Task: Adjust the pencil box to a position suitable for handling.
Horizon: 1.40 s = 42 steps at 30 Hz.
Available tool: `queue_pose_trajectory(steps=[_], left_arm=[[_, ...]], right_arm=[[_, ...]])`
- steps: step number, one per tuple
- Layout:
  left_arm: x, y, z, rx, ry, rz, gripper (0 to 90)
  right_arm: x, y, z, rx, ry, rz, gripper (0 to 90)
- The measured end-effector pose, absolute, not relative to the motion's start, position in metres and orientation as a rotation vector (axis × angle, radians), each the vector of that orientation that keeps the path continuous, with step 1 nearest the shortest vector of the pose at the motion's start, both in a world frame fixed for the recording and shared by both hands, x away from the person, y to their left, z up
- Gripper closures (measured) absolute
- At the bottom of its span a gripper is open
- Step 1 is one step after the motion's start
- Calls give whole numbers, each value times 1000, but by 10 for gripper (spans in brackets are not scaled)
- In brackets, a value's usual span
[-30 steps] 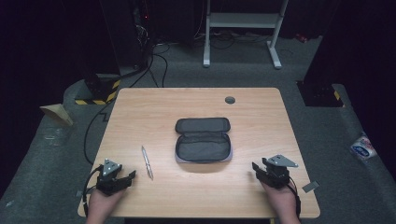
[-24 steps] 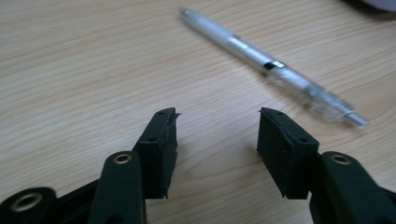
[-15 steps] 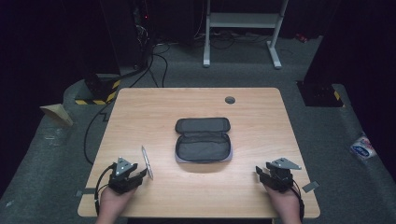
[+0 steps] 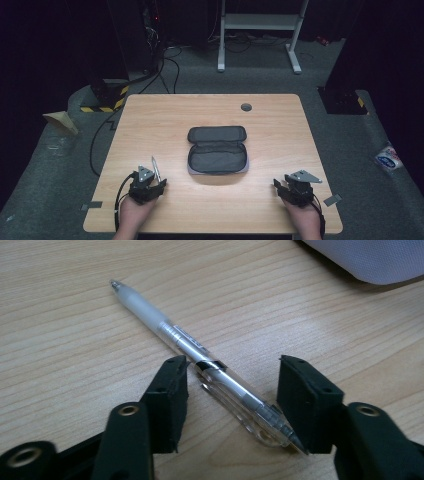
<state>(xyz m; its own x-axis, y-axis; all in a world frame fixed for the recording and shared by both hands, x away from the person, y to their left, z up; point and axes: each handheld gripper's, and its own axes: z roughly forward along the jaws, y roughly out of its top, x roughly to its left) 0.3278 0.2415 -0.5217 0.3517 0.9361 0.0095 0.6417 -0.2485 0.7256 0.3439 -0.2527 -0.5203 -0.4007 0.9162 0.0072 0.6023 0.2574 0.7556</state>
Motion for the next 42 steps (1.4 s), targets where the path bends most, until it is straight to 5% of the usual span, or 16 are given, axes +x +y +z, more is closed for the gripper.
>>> queue_pose_trajectory(steps=[29, 32, 42], left_arm=[[323, 247, -518, 1977, 1280, 577, 734], [320, 248, -516, 1963, 1248, 550, 869], [321, 248, -515, 1947, 1265, 598, 772]], right_arm=[[345, -251, -522, 1376, 2103, 955, 498], [345, -251, -522, 1377, 2100, 955, 498], [345, -249, -522, 1380, 2109, 947, 498]])
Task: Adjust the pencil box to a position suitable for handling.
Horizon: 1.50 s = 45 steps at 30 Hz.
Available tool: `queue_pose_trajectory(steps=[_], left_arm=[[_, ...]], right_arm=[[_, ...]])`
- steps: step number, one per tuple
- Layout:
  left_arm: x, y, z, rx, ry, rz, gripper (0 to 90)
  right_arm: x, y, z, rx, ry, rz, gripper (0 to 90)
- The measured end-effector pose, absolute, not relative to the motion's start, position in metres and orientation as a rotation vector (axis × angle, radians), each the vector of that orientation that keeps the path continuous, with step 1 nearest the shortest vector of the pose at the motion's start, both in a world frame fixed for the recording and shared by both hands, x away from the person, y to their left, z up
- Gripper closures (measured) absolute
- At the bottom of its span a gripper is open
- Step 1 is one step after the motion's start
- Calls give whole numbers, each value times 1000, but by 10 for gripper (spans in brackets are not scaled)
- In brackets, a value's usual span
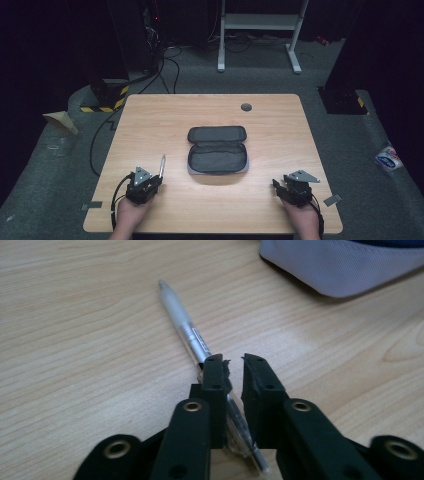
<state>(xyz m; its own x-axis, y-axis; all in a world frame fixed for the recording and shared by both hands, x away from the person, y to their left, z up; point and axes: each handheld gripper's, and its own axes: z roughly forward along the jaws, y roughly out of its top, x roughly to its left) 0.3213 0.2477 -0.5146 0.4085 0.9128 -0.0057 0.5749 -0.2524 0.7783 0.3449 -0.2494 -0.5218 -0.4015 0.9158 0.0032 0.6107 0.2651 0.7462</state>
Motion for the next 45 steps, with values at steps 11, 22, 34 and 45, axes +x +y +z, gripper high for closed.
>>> queue_pose_trajectory(steps=[11, 22, 34, 45], left_arm=[[333, 248, -521, 1979, 1341, 558, 724], [330, 241, -519, 2066, 1236, 540, 765], [337, 238, -515, 2049, 1199, 571, 697], [351, 233, -519, 2040, 1214, 536, 712]], right_arm=[[346, -249, -522, 1371, 2117, 936, 499], [346, -248, -522, 1354, 2133, 936, 497], [347, -248, -522, 1357, 2139, 943, 493], [346, -247, -522, 1353, 2139, 934, 493]])
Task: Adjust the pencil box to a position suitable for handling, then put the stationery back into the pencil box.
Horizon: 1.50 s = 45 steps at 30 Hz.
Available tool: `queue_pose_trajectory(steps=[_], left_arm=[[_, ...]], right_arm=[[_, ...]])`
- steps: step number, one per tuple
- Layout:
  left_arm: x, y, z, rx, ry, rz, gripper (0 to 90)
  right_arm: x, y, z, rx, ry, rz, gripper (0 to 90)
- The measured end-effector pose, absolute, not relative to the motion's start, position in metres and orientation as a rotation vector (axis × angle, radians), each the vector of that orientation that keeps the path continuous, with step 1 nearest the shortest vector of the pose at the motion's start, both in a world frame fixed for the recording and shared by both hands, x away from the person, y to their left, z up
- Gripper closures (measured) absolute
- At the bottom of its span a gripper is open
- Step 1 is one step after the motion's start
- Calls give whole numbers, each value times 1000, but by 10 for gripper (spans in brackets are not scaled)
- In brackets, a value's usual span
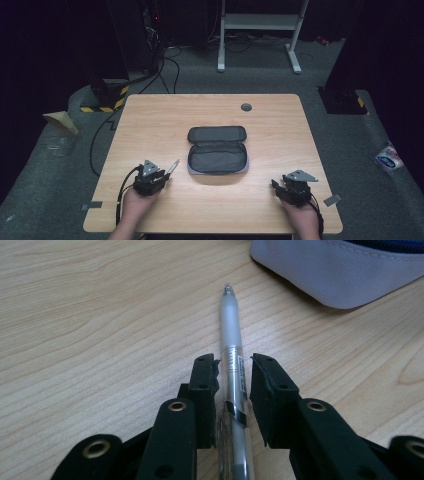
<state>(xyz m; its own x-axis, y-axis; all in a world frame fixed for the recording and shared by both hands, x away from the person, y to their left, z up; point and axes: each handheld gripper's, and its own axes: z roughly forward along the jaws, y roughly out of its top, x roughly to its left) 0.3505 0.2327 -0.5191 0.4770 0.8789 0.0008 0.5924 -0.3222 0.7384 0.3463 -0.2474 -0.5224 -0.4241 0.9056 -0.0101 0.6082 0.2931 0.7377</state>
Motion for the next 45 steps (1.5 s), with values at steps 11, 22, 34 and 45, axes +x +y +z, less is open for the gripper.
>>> queue_pose_trajectory(steps=[11, 22, 34, 45], left_arm=[[352, 228, -522, 2039, 1230, 544, 751], [351, 229, -524, 2024, 1209, 549, 790], [346, 229, -516, 1965, 1175, 566, 790], [349, 226, -503, 1945, 1111, 605, 790]], right_arm=[[346, -247, -522, 1354, 2138, 934, 494], [346, -247, -522, 1355, 2136, 932, 493], [346, -247, -522, 1353, 2137, 933, 488], [347, -247, -523, 1347, 2144, 934, 472]])
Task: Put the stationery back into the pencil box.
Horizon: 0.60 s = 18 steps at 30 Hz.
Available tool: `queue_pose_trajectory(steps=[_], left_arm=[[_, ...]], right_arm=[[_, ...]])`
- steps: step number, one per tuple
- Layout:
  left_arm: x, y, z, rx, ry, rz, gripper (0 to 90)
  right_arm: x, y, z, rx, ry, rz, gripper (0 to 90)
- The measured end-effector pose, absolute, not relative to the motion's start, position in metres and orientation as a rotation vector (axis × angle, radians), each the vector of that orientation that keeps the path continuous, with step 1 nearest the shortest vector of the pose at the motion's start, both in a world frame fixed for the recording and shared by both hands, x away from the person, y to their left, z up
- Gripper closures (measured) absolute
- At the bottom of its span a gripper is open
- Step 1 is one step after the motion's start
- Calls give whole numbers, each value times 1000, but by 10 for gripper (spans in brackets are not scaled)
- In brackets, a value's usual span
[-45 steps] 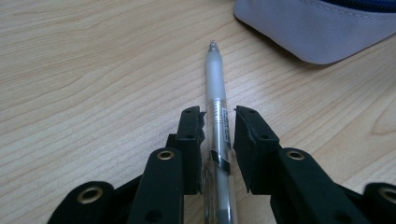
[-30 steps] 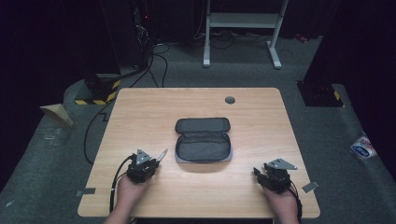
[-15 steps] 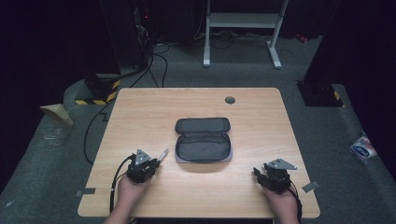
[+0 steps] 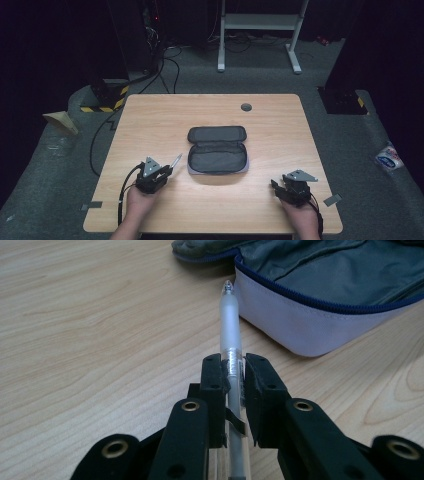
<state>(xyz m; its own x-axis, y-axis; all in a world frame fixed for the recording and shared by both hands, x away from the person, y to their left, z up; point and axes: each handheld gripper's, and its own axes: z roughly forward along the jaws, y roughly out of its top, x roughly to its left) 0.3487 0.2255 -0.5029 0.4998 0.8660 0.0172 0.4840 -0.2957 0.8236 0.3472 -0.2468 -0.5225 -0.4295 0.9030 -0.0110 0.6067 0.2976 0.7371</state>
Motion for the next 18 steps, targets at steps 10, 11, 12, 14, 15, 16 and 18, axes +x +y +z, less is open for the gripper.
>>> queue_pose_trajectory(steps=[10, 11, 12, 14, 15, 16, 18], left_arm=[[354, 219, -484, 1931, 1101, 610, 791], [354, 218, -480, 1926, 1097, 607, 791], [354, 217, -478, 1923, 1092, 613, 791], [355, 214, -471, 1925, 1081, 618, 792], [356, 213, -469, 1928, 1079, 617, 791], [358, 212, -466, 1934, 1072, 621, 792], [361, 210, -461, 1937, 1071, 620, 791]], right_arm=[[349, -247, -522, 1361, 2145, 949, 459], [349, -247, -522, 1358, 2149, 952, 457], [349, -248, -522, 1360, 2152, 959, 456], [349, -249, -522, 1363, 2154, 970, 454], [350, -249, -522, 1362, 2157, 974, 452], [350, -249, -522, 1363, 2158, 975, 452], [350, -249, -522, 1358, 2159, 974, 449]])
